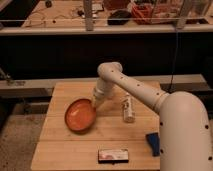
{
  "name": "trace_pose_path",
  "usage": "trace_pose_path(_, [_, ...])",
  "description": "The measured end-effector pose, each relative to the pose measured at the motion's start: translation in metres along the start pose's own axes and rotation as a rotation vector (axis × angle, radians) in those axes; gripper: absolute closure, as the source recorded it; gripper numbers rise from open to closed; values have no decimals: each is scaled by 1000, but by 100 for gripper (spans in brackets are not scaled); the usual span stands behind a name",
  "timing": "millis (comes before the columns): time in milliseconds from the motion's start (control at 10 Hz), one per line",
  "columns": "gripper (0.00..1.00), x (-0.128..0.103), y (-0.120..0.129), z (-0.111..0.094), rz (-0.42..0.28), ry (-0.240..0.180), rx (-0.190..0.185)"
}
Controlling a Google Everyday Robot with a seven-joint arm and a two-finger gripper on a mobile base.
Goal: Pick up the ceramic bowl
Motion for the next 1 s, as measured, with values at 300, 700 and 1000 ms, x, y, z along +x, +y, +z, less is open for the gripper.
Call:
trace_pose_path(300, [99,2,-1,-8,-11,5,-6])
trace_pose_path(700, [99,4,-4,-20,-25,8,-13])
trace_pose_path(1000, [99,5,-5,-25,-28,12,-17])
